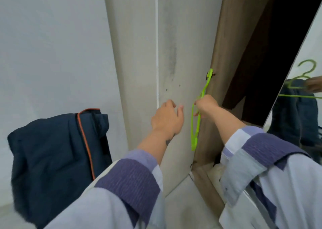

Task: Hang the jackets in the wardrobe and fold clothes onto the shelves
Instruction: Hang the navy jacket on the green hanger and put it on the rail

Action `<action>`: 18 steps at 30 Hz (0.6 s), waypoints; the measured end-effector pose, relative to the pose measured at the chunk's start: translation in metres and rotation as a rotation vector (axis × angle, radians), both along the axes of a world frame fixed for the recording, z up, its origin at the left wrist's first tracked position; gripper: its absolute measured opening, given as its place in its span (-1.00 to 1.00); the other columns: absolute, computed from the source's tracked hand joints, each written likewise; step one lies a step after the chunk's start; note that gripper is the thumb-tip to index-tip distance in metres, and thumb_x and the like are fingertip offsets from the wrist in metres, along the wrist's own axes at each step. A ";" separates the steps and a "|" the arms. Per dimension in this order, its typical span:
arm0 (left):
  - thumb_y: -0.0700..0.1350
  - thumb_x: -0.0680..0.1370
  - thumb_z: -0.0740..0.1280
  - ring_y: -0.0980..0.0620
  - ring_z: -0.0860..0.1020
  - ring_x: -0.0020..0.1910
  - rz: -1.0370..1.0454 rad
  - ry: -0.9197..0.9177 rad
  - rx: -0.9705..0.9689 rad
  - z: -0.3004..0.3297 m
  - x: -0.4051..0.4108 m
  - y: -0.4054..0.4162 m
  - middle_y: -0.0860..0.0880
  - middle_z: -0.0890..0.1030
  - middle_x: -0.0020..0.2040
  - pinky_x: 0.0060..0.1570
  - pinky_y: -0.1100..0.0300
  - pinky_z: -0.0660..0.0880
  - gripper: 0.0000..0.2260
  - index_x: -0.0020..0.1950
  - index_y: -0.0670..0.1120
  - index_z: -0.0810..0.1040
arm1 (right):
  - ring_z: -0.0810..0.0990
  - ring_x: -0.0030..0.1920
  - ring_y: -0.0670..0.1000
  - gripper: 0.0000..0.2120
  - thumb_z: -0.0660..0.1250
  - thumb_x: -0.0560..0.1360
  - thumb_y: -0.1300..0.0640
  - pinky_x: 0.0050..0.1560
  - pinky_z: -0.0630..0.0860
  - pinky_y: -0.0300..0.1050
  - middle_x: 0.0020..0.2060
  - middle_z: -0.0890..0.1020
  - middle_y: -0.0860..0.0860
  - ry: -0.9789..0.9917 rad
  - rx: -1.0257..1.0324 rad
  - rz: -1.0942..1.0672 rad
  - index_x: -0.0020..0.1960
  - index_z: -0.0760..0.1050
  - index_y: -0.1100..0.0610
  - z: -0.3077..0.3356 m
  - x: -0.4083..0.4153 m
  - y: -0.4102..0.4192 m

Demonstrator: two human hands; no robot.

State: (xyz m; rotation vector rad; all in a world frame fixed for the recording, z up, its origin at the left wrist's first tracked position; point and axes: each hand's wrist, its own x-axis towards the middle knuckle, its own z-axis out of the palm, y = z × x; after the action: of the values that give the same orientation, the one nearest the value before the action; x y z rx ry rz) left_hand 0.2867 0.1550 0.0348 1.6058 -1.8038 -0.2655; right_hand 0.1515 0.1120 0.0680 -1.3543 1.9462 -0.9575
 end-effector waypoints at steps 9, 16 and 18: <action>0.03 0.63 0.09 -0.11 0.23 0.45 0.012 -0.128 0.025 -0.023 0.109 0.040 -0.09 0.23 0.48 0.37 -0.06 0.23 -0.55 0.50 -0.07 0.18 | 0.57 -0.62 -0.09 -0.89 0.02 0.66 0.21 -0.58 0.44 -0.31 -0.27 0.32 0.02 -0.196 0.031 0.345 0.01 0.29 0.09 -0.032 0.088 0.083; -0.01 0.66 -0.06 -0.02 0.31 0.38 0.212 -0.309 0.028 -0.029 0.200 0.068 -0.02 0.43 0.29 0.44 -0.26 -0.10 -0.66 0.29 -0.05 0.40 | 0.63 -0.45 -0.06 -0.82 0.11 0.64 0.20 -0.21 0.58 -0.15 -0.32 0.39 0.03 -0.193 -0.031 0.727 -0.05 0.42 -0.01 -0.031 0.155 0.109; -0.02 0.67 -0.06 -0.06 0.38 0.29 0.276 -0.327 0.001 -0.028 0.222 0.073 -0.04 0.48 0.22 0.44 -0.19 0.03 -0.67 0.22 -0.09 0.43 | 0.60 -0.38 -0.01 -0.87 0.16 0.62 0.14 -0.18 0.53 -0.09 -0.31 0.47 0.03 -0.088 -0.080 0.694 -0.02 0.48 0.03 -0.035 0.174 0.100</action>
State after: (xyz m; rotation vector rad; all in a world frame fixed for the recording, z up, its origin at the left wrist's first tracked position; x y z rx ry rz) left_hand 0.5091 0.2279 0.0069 1.9620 -1.7822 0.1299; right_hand 0.3252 0.2119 0.0333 -1.8177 1.2253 -0.7297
